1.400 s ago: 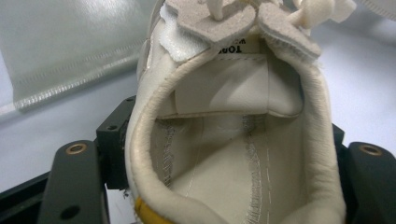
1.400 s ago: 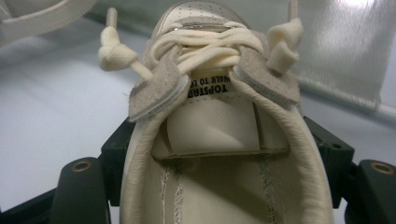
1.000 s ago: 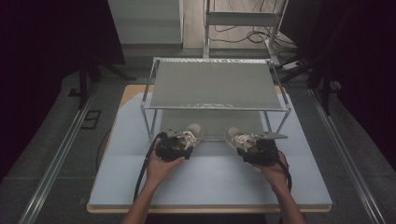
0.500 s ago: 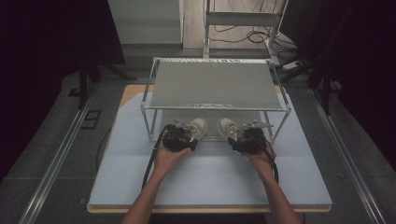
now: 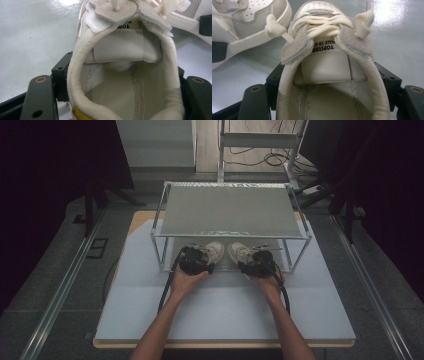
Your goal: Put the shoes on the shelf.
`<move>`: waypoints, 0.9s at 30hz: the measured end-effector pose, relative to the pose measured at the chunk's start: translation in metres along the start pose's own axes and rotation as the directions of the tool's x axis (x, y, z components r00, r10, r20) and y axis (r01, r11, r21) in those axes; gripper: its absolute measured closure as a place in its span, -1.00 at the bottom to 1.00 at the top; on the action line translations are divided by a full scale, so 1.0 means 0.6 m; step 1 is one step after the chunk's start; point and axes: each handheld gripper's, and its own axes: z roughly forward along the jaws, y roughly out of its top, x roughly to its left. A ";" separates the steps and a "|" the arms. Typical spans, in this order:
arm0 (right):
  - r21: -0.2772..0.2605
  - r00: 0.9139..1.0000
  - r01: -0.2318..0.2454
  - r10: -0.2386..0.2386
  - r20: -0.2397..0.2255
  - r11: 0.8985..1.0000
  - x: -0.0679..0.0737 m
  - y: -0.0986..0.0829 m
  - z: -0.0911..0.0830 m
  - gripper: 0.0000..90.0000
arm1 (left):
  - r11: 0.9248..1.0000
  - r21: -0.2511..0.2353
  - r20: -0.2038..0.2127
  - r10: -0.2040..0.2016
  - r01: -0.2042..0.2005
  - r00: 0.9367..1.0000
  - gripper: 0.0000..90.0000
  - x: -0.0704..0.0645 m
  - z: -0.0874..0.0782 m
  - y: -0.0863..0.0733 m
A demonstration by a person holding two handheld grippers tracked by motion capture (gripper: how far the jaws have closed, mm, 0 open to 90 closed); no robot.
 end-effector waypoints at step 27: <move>-0.060 0.998 -0.037 0.040 0.040 0.998 0.004 0.007 0.013 -0.54 | 0.996 -0.089 -0.002 -0.027 0.027 1.000 -0.45 -0.001 -0.005 0.010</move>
